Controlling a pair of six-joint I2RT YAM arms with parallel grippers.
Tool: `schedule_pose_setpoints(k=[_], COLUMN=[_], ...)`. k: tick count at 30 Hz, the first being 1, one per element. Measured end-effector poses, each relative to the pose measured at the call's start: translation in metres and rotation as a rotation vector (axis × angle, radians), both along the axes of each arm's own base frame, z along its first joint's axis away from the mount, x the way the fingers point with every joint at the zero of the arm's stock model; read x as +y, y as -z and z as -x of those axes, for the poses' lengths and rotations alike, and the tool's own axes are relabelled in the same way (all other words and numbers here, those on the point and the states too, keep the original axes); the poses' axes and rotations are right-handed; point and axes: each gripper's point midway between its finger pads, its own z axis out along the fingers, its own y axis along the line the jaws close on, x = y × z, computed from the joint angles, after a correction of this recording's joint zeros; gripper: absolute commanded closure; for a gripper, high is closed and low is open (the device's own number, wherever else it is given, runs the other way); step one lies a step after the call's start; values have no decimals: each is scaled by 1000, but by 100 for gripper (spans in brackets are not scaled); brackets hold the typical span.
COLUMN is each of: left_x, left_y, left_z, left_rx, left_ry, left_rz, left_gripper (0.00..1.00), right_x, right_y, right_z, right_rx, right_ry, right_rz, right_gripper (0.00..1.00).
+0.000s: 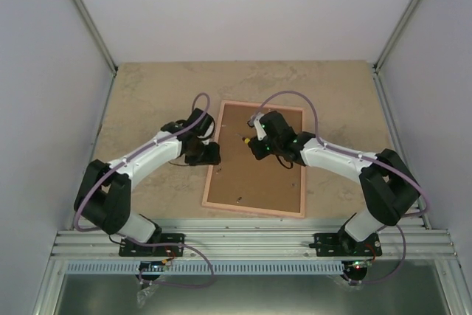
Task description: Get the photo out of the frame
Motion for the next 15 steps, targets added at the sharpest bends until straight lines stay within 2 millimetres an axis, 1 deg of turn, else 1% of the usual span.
schedule_pose_setpoints(k=[2, 4, 6, 9, 11, 15], left_x=[0, 4, 7, 9, 6, -2], left_y=[-7, -8, -5, 3, 8, 15], left_z=[-17, -32, -47, -75, -92, -122], left_rx=[-33, -45, -45, -48, -51, -67], left_ry=[-17, -35, -52, -62, -57, -43], left_rz=[2, -8, -23, -50, -59, -68], left_gripper=[38, 36, 36, 35, 35, 40], right_x=[-2, -4, -6, -7, -7, -6], right_y=[0, 1, 2, 3, 2, 0], right_z=[0, 0, 1, 0, -1, -2], right_rx=[-4, -4, -1, 0, -5, -12], right_ry=[1, 5, 7, 10, 10, 9], right_rz=[-2, -1, 2, 3, -1, -5], right_gripper=[100, 100, 100, 100, 100, 100])
